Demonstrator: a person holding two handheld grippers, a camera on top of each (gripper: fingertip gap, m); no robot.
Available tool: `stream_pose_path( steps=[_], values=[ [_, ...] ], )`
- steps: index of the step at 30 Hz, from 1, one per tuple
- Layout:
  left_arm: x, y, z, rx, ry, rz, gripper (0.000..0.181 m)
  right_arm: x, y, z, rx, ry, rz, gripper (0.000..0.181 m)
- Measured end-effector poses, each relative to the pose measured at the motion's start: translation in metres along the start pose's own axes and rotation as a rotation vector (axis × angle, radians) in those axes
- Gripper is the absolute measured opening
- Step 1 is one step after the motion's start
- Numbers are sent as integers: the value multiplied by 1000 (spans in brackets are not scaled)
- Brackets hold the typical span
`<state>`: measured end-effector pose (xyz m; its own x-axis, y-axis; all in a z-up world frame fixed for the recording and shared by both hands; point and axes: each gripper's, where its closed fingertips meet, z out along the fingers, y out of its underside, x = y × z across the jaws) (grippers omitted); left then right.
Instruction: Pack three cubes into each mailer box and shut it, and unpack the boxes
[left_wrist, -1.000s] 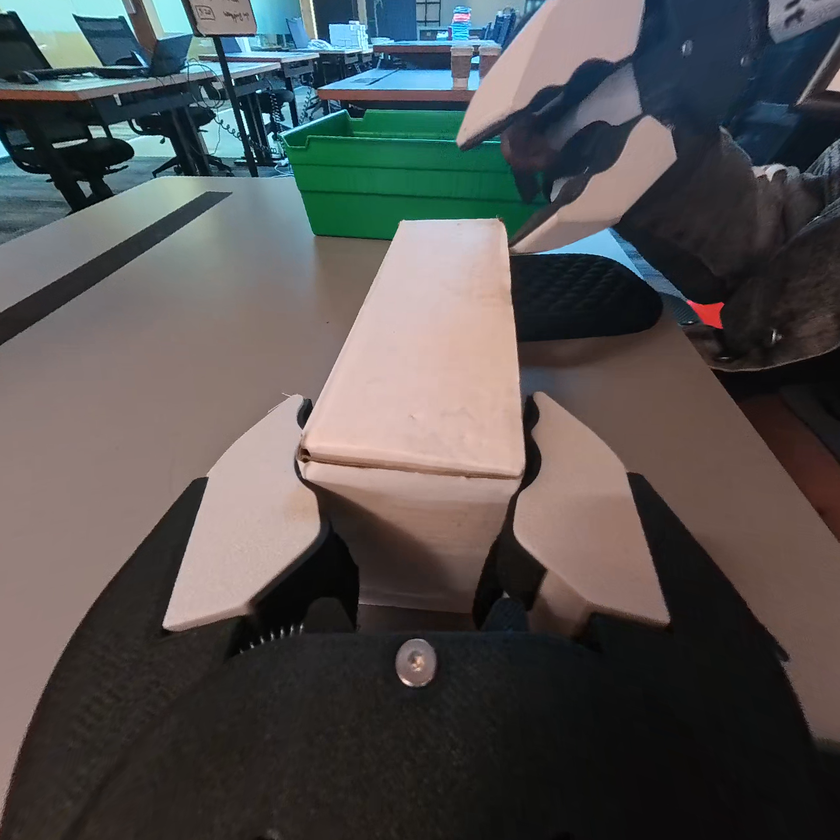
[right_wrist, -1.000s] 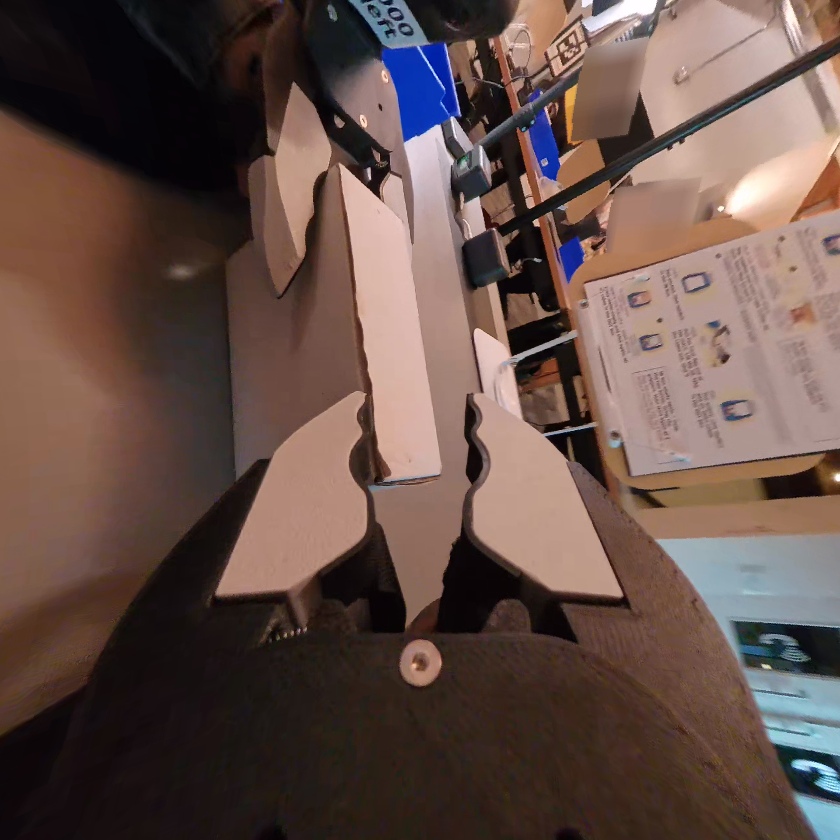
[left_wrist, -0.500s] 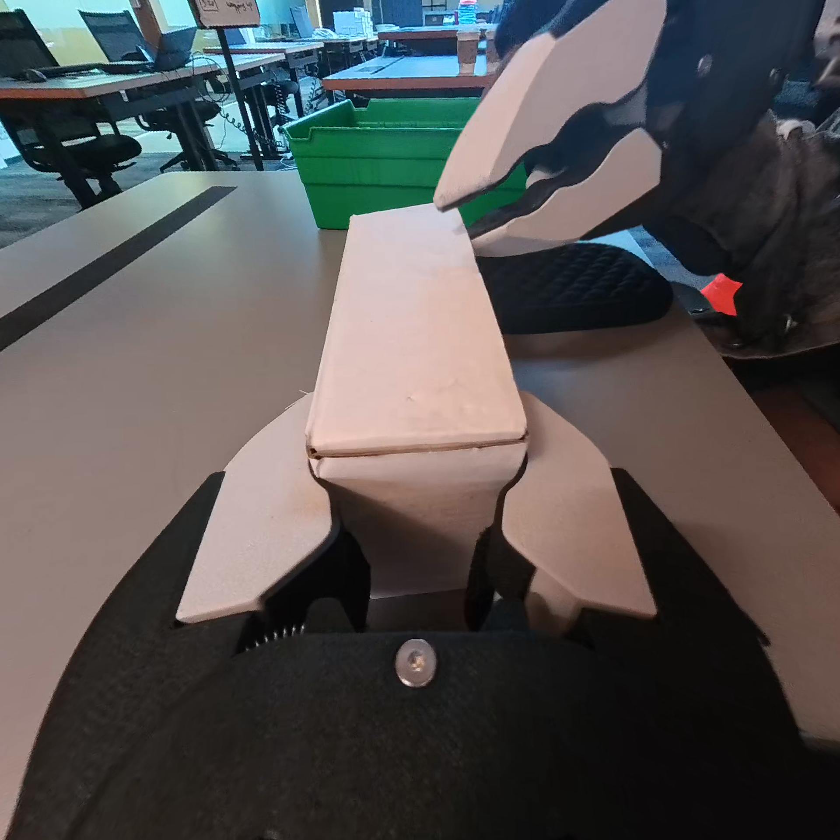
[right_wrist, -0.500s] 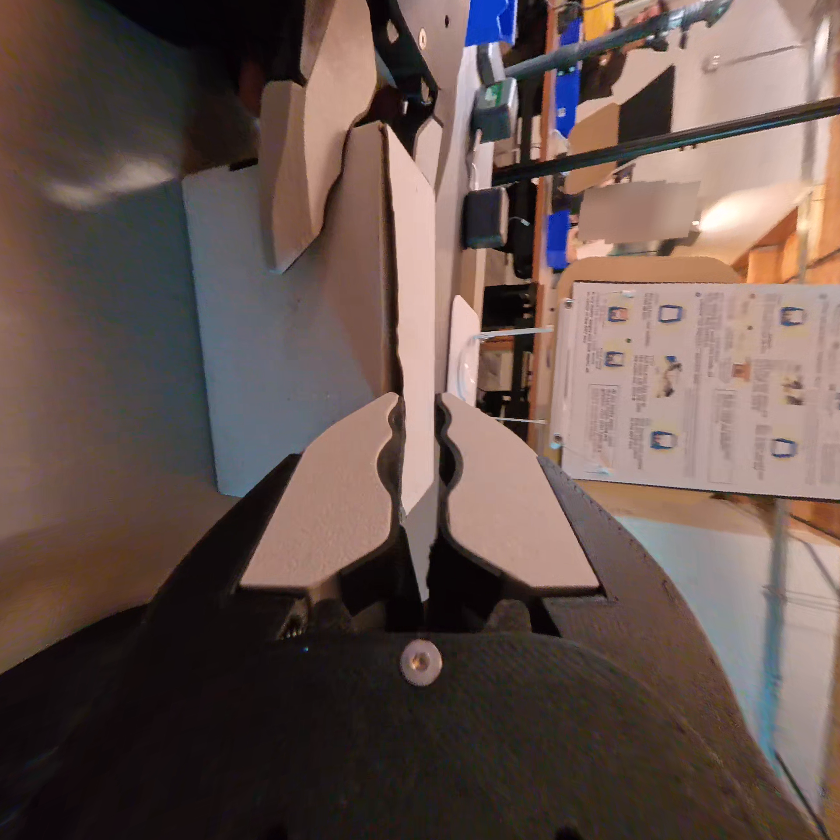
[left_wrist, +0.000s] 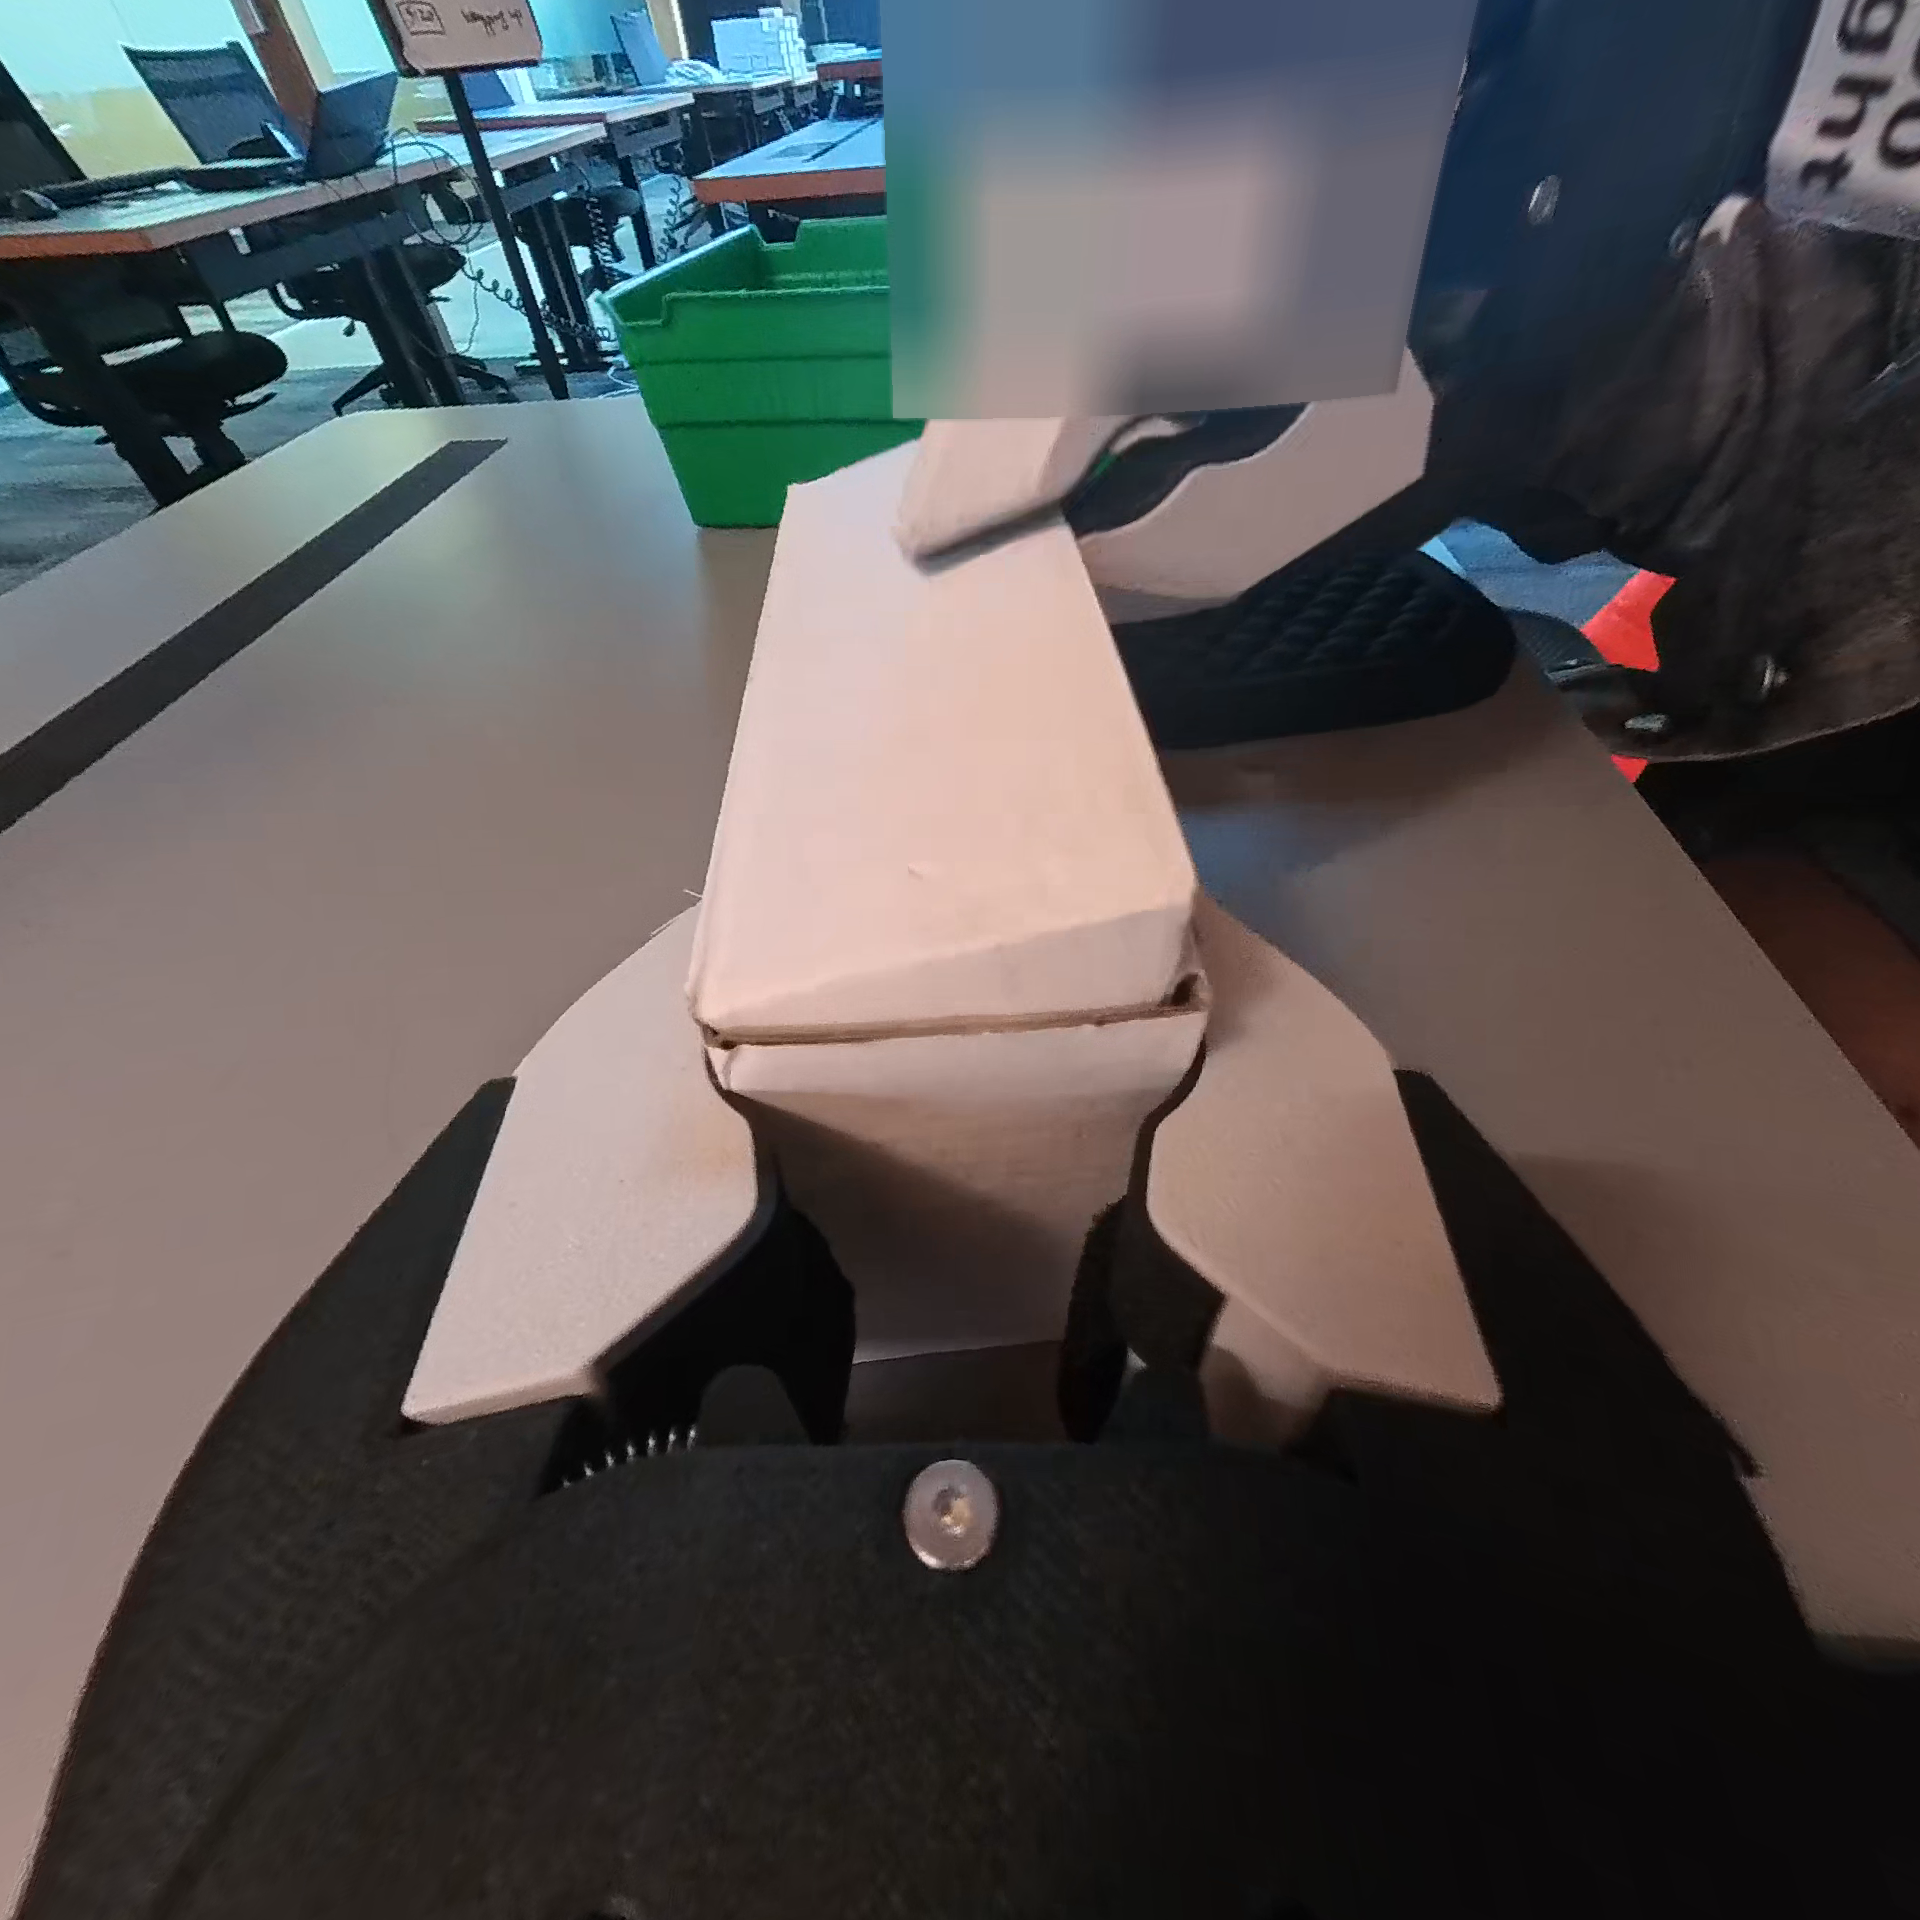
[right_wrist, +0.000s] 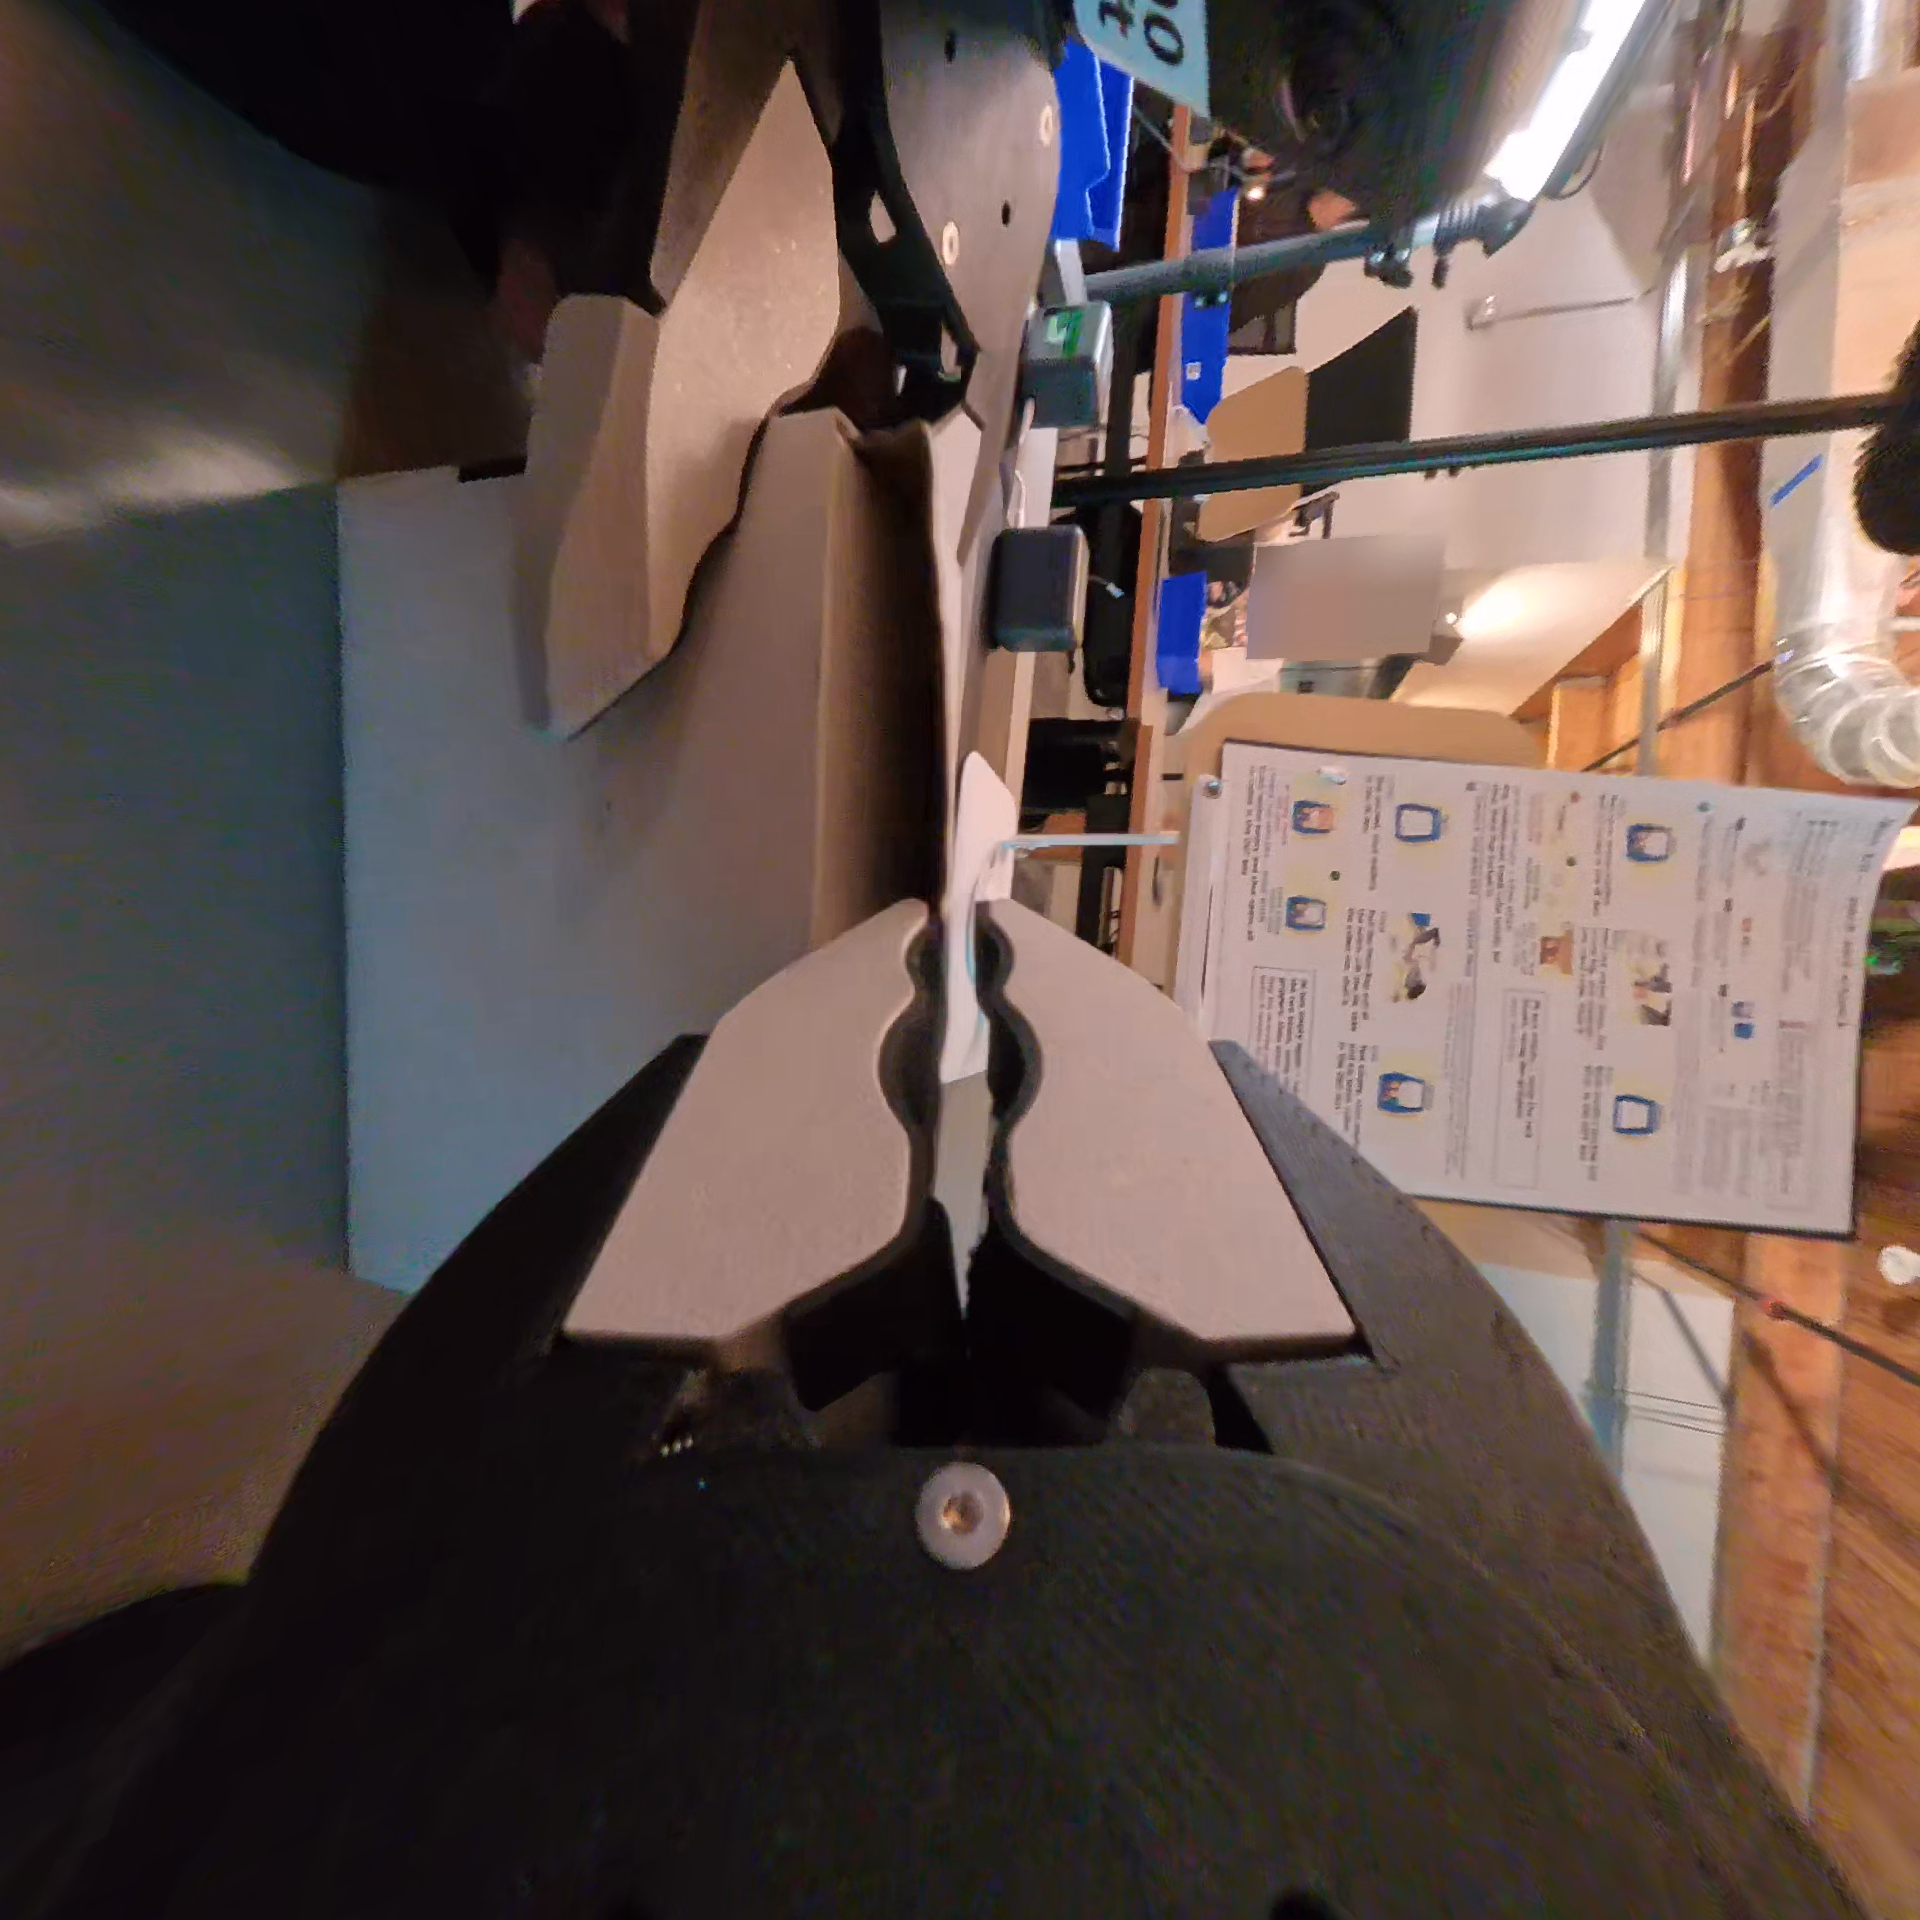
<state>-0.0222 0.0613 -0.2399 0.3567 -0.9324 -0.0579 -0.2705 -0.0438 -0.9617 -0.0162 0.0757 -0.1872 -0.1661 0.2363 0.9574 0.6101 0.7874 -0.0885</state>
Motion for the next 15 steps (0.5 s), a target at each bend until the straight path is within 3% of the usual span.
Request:
stream_pose_path(
  steps=[3, 7, 11, 15],
  values=[
    [-3, 1, 0, -7, -3, -30, 75, -2, 1, 7, -28, -84, -8, 2],
    [-1, 2, 0, -11, 17, -33, 74, 6, 3, 9, 13, -351, 233, 2],
    [2, 1, 0, -13, 32, -8, 75, 15, 5, 10, 101, -744, 482, 3],
    [4, 2, -1, -9, 63, -27, 75, 16, 9, 18, 169, -1229, 807, 2]
  ],
)
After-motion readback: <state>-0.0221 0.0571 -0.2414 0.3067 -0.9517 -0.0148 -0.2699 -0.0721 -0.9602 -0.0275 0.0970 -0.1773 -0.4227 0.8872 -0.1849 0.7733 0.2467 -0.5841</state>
